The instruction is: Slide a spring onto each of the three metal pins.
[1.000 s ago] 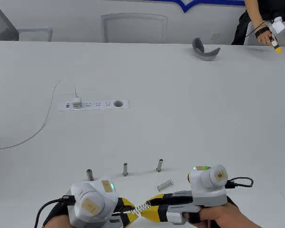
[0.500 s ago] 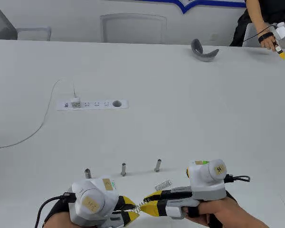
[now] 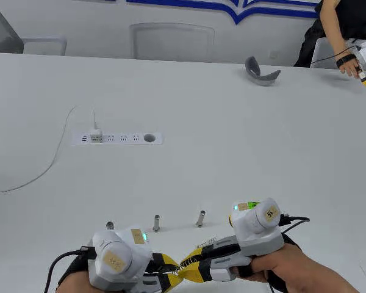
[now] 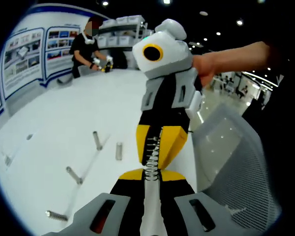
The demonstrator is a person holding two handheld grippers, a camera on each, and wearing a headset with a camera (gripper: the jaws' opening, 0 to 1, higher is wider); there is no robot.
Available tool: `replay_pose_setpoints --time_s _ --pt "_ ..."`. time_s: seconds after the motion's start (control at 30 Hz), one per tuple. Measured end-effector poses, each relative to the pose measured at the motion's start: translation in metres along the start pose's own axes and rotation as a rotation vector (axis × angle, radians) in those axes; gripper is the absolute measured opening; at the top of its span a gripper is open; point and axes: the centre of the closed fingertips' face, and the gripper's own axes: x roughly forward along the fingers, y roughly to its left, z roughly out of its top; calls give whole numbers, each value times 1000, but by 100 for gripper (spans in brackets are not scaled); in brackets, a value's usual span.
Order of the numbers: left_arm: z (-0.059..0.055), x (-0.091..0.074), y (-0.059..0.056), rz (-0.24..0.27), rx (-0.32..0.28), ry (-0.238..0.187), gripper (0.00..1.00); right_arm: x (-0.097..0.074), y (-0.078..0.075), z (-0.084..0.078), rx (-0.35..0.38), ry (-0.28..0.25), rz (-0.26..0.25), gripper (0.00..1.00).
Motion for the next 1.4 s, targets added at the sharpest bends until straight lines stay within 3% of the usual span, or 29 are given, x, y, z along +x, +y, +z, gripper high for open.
replay_pose_setpoints --time_s 0.23,0.5,0.7,0.97,1.4 --pt "7 -2 -2 -31 -2 -23 10 -4 5 3 -109 90 41 13" --pt "4 -4 -6 -51 3 -16 10 2 10 0 -190 170 67 13" --pt "-4 -7 -4 -32 -23 -9 11 9 10 -1 -199 175 60 13" --pt "-10 -14 0 -5 -70 -29 12 14 11 2 -195 161 56 13" --pt "-22 -23 7 31 -129 -37 15 12 7 1 -176 159 39 13"
